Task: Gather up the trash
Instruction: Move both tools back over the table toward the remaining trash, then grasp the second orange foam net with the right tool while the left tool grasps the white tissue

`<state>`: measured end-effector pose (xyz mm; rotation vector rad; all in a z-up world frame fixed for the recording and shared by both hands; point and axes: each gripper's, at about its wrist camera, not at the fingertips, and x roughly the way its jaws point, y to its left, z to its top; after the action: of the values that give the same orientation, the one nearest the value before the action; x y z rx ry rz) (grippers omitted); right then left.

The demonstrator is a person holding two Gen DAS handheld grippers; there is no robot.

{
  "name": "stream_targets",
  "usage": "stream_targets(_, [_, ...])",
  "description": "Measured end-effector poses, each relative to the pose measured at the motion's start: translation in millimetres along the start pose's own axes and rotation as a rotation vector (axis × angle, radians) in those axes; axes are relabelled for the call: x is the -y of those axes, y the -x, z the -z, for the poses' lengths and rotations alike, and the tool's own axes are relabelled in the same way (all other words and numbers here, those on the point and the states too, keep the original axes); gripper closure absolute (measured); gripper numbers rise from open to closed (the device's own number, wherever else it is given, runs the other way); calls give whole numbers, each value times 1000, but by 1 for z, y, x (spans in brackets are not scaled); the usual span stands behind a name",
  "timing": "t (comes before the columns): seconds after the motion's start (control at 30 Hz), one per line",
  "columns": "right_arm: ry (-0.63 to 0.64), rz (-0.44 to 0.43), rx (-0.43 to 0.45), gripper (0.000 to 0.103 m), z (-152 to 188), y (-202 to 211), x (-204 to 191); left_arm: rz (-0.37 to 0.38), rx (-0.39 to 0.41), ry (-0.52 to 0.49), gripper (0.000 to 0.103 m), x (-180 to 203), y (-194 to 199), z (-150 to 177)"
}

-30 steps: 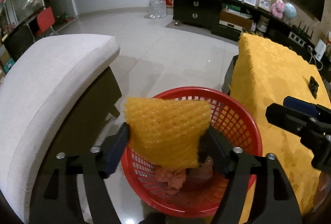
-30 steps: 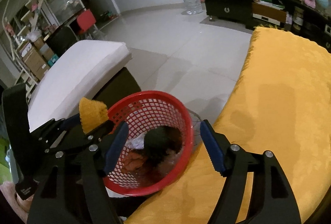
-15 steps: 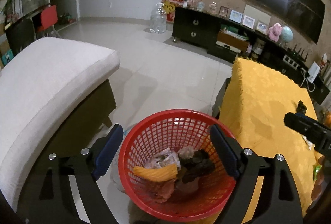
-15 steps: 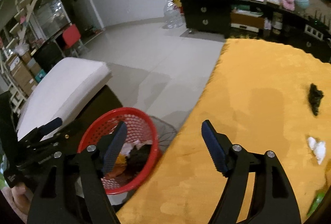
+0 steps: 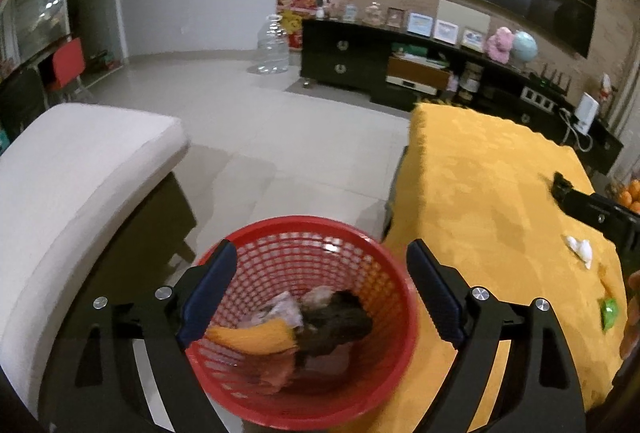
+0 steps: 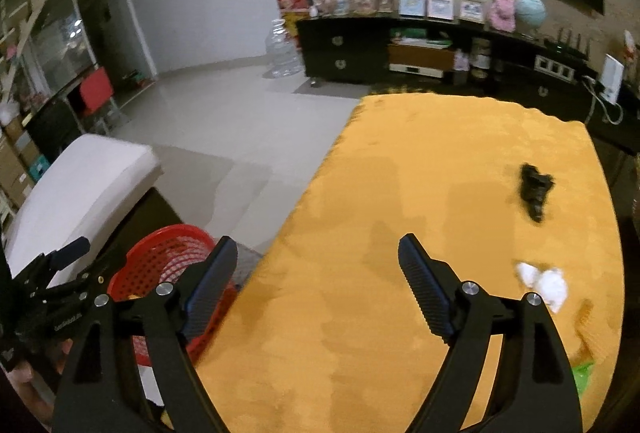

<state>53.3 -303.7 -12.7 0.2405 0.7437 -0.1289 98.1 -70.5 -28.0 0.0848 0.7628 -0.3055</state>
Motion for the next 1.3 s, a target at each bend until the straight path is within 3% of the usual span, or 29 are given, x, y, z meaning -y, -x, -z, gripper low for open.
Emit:
stream_targets(0.37, [-172,152,24,19,21,35,109,96,-1,-113,20,75,-3,2])
stream_targets(0.7, [-355,346,-77,19,76,35,233,168,-14,-157,20,121,-5,7])
stream_targets(0.87, [-327,410,-180,19,102,12,263,189,-20,-184,20,137,-4,10])
stream_targets(1.13, [-299,408,-232,20,117,-6,278,204,-37,-213,20,153,-8,15])
stream_targets(1.23, [-296,412,-218,36,115,-2,280,209,-41,-223,20,157,-10,16])
stream_targets(1.3, [-317,401,-209,54,115,3,283,210,-45,-224,20,161,-11,16])
